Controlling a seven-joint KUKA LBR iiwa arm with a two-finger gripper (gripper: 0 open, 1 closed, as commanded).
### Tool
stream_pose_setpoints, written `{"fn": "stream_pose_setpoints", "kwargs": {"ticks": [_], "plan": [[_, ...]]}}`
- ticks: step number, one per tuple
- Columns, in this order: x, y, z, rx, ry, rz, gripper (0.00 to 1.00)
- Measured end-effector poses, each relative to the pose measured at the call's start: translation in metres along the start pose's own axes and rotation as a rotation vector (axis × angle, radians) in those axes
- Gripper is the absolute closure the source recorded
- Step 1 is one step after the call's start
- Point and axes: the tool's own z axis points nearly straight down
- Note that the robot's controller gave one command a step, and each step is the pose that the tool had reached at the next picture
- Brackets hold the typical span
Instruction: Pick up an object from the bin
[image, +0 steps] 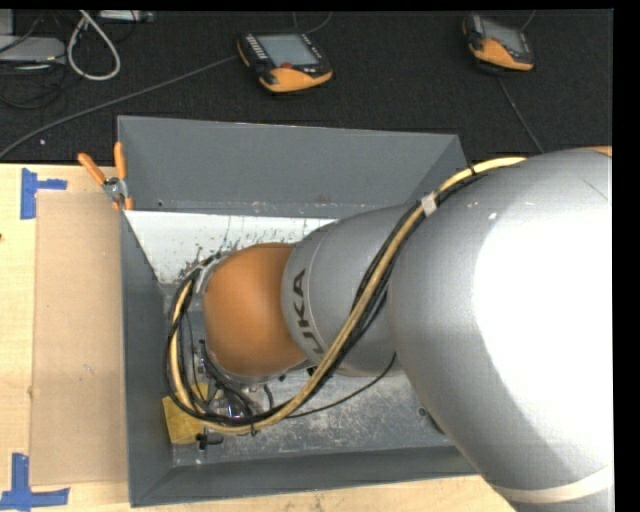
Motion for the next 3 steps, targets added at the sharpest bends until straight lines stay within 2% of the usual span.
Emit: {"fn": "stream_pose_setpoints", "kwargs": {"ticks": [1,2,3], "plan": [[0.015,-0.004,0.002,-0.002,0.004,-0.318,0.0],[0.001,-0.028,0.005,-0.002,0.0,-0.347,0.0],[0.012,-0.042,0.006,-0.001,0.005,-0.086,0.0]]}}
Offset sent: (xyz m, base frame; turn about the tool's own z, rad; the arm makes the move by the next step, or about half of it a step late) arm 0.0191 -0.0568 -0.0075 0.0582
